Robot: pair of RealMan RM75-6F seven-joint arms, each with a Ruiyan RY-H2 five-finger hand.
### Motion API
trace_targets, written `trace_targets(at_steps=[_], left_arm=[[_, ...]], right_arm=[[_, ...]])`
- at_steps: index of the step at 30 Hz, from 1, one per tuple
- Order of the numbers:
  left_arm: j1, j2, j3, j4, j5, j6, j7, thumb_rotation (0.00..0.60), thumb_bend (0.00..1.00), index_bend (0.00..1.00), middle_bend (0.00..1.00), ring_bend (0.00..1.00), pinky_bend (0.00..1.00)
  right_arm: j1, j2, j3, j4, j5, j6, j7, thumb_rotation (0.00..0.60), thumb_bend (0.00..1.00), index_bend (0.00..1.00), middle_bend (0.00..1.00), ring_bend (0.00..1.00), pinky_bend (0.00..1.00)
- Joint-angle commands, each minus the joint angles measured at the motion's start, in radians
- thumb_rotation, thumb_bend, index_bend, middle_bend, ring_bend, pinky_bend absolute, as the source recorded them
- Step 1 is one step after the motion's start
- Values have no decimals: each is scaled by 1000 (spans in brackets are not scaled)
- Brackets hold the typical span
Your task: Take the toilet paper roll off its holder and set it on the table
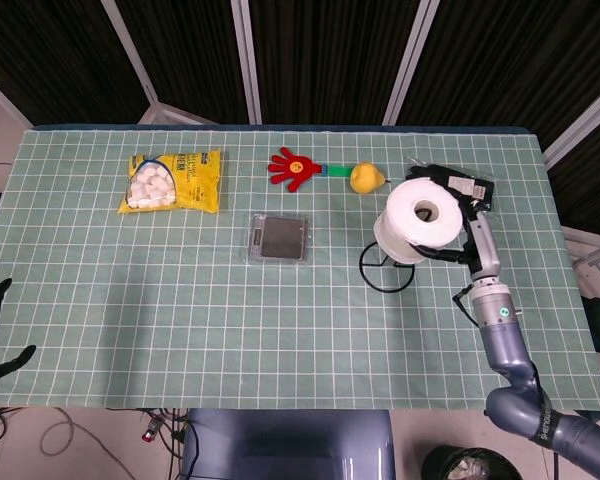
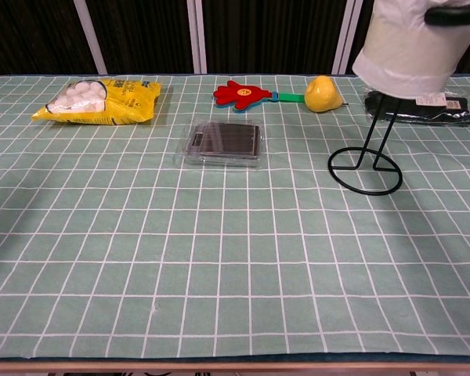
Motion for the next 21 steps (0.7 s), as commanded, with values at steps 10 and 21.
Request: trace_targets(at_steps=[10,21], left_arm=[[-3,-6,6,-1,6,-7,15,600,101,118,0,0,0],[-3,-8,6,-2,5,-8,22,600,101,118,0,0,0]], right_arm=[[-22,360,142,-267,104,-87,-105,600,101,376,385,360,98],[-38,584,226,-272,198,-188,-57,600,101,377,385,360,98]])
